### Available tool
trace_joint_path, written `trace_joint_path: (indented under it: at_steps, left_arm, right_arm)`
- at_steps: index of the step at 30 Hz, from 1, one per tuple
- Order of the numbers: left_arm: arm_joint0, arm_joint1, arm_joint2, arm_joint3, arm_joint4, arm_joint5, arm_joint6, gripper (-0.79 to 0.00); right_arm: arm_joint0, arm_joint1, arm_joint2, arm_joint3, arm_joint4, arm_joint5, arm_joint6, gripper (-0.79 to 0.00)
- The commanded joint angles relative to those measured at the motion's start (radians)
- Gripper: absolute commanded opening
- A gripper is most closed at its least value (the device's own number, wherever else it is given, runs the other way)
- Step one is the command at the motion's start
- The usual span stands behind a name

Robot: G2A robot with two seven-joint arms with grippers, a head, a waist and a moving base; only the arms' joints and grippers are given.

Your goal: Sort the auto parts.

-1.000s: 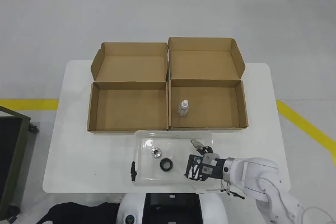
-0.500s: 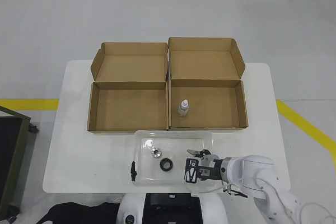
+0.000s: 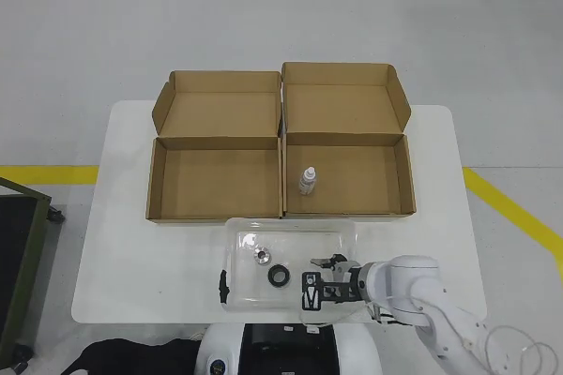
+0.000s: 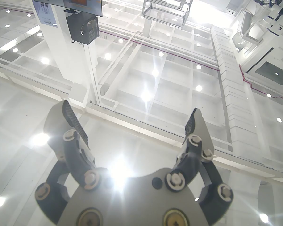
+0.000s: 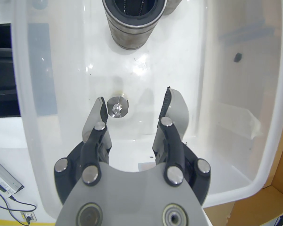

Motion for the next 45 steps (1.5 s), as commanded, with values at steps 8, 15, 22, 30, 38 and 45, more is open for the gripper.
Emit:
trace_joint_path:
  at_steps: [8, 15, 22, 30, 38, 45]
  left_arm:
    - [0.0, 0.0, 0.0, 0.0, 0.0, 0.0, 0.0, 0.0]
    - [0.0, 0.0, 0.0, 0.0, 0.0, 0.0, 0.0, 0.0]
    - [0.0, 0.0, 0.0, 0.0, 0.0, 0.0, 0.0, 0.0]
    - [0.0, 0.0, 0.0, 0.0, 0.0, 0.0, 0.0, 0.0]
    - [0.0, 0.0, 0.0, 0.0, 0.0, 0.0, 0.0, 0.0]
    - [0.0, 0.0, 0.0, 0.0, 0.0, 0.0, 0.0, 0.0]
  right_arm:
    - [0.049, 0.028, -0.057, 0.025, 0.055, 0.033, 0.033, -0.643]
    - [0.068, 0.054, -0.073, 0.006, 0.111, 0.041, 0.041, -0.785]
    - [0.069, 0.068, -0.041, -0.068, 0.173, 0.054, 0.03, -0.785]
    - [0.053, 0.071, 0.019, -0.096, 0.154, 0.152, -0.173, -0.785]
    - [0.045, 0.061, 0.04, -0.076, 0.136, 0.256, -0.469, -0.785]
    - [0.073, 0.048, 0.018, -0.068, 0.149, 0.278, -0.674, -0.785]
